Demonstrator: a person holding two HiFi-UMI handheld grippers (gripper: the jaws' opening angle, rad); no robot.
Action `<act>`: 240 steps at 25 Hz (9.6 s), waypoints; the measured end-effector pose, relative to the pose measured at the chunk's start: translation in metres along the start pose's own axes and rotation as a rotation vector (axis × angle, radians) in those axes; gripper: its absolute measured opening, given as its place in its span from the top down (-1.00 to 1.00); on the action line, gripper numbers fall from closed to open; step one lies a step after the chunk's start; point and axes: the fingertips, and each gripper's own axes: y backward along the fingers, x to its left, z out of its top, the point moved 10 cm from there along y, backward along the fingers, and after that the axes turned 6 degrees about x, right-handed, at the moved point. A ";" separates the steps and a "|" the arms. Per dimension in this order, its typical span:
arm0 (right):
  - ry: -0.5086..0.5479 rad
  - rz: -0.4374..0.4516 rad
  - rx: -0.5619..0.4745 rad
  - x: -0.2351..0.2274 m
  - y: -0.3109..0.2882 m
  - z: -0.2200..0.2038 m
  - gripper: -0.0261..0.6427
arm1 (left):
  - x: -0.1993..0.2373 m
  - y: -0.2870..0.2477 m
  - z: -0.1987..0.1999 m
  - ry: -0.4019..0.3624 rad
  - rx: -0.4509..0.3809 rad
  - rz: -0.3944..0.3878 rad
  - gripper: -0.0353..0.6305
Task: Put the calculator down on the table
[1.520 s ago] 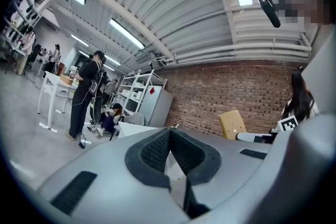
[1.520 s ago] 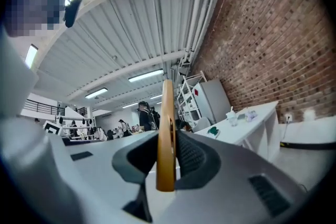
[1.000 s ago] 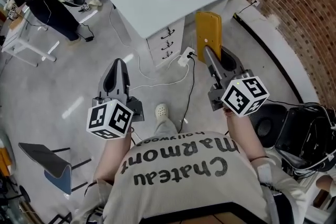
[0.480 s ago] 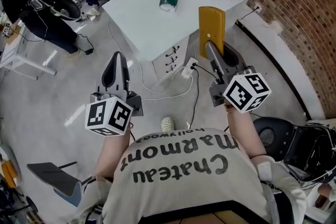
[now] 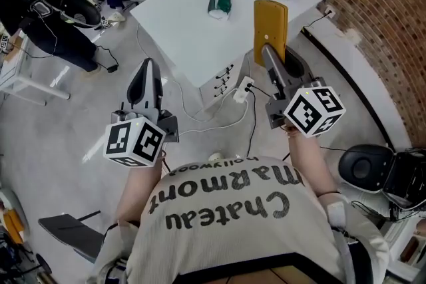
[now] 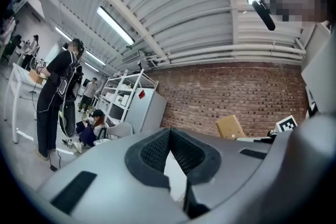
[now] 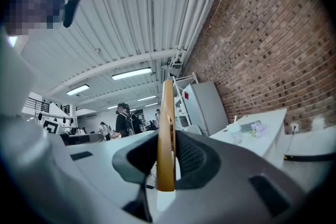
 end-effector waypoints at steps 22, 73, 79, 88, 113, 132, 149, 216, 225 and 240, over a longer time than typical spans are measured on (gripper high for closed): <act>-0.167 -0.076 0.200 -0.062 -0.051 -0.073 0.66 | 0.038 -0.045 -0.051 0.054 0.166 0.026 0.88; -0.199 0.063 0.707 -0.225 -0.249 -0.151 0.65 | 0.071 -0.163 -0.057 0.088 0.171 0.380 0.88; -0.215 0.084 0.761 -0.226 -0.255 -0.157 0.65 | 0.073 -0.165 -0.056 0.089 0.161 0.388 0.88; -0.183 0.108 0.828 -0.226 -0.262 -0.162 0.65 | 0.075 -0.171 -0.053 0.084 0.153 0.390 0.88; -0.171 0.197 0.891 -0.210 -0.265 -0.176 0.64 | 0.082 -0.160 -0.055 0.098 0.154 0.400 0.88; -0.166 0.125 0.846 -0.218 -0.262 -0.182 0.56 | 0.083 -0.155 -0.057 0.101 0.148 0.402 0.88; -0.366 0.113 0.826 -0.228 -0.261 -0.199 0.49 | 0.083 -0.153 -0.060 0.101 0.154 0.407 0.88; -0.046 0.051 0.868 -0.214 -0.264 -0.198 0.11 | 0.076 -0.135 -0.063 0.107 0.125 0.452 0.88; -0.045 0.044 0.871 -0.212 -0.264 -0.197 0.10 | 0.077 -0.133 -0.059 0.107 0.123 0.451 0.88; 0.005 0.039 0.894 -0.210 -0.265 -0.196 0.12 | 0.078 -0.133 -0.059 0.106 0.120 0.441 0.88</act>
